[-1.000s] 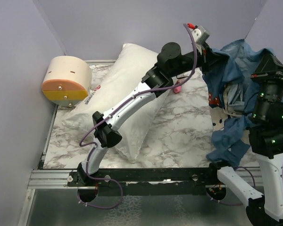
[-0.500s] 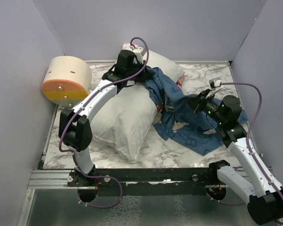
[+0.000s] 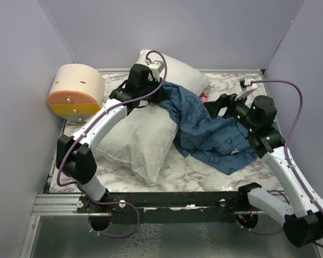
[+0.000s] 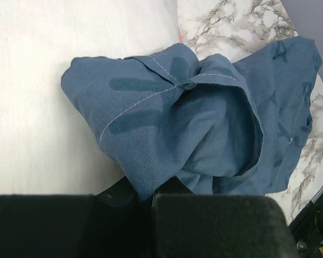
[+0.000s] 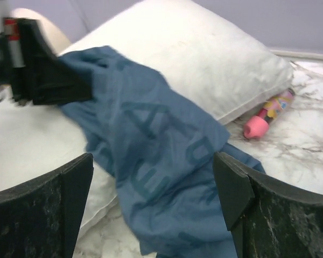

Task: Put the pillow into the pillowcase
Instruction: Flatten out the pillowcase at the center of the board.

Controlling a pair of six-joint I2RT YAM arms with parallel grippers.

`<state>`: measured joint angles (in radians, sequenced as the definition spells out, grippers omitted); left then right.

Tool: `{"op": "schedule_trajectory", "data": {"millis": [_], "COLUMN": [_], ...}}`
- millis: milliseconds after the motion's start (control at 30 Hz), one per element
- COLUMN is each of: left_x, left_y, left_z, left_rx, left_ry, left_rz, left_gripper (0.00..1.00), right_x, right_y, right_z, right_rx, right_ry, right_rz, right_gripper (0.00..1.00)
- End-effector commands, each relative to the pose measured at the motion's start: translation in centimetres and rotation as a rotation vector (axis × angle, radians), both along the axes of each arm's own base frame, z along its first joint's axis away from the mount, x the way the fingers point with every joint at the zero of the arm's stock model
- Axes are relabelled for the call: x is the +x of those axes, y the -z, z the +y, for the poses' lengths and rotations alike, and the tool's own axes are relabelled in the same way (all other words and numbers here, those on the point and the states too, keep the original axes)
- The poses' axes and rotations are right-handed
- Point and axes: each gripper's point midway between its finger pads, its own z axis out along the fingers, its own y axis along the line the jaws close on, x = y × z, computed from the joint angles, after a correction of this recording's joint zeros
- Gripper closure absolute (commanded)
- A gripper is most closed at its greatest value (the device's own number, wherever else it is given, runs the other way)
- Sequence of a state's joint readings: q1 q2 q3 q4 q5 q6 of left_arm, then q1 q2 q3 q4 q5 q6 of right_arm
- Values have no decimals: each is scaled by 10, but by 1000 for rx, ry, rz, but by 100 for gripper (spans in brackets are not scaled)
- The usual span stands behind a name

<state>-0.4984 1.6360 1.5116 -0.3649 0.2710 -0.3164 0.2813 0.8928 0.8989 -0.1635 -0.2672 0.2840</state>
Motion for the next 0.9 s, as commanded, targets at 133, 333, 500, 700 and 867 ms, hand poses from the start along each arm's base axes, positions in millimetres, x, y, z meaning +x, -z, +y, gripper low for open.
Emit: {"op": "schedule_trajectory", "data": {"millis": [133, 333, 500, 700, 867], "left_x": [-5, 33, 80, 117, 125], "left_y": [-40, -33, 1, -1, -26], "left_z": [9, -16, -35, -34, -23], "left_rx": [-14, -27, 9, 39, 50], "left_ry": [-3, 17, -19, -110, -177], "left_rz": [-107, -95, -51, -84, -145], "left_gripper": [100, 100, 98, 78, 49], "right_x": [16, -35, -27, -5, 17], "right_y": [80, 67, 118, 161, 181], "right_z": [-1, 19, 27, 21, 18], "right_rx": [-67, -47, -73, -135, -155], "right_ry": [35, -187, -217, -109, -13], "right_rz": [240, 146, 338, 447, 497], "right_gripper": [16, 24, 20, 19, 55]}}
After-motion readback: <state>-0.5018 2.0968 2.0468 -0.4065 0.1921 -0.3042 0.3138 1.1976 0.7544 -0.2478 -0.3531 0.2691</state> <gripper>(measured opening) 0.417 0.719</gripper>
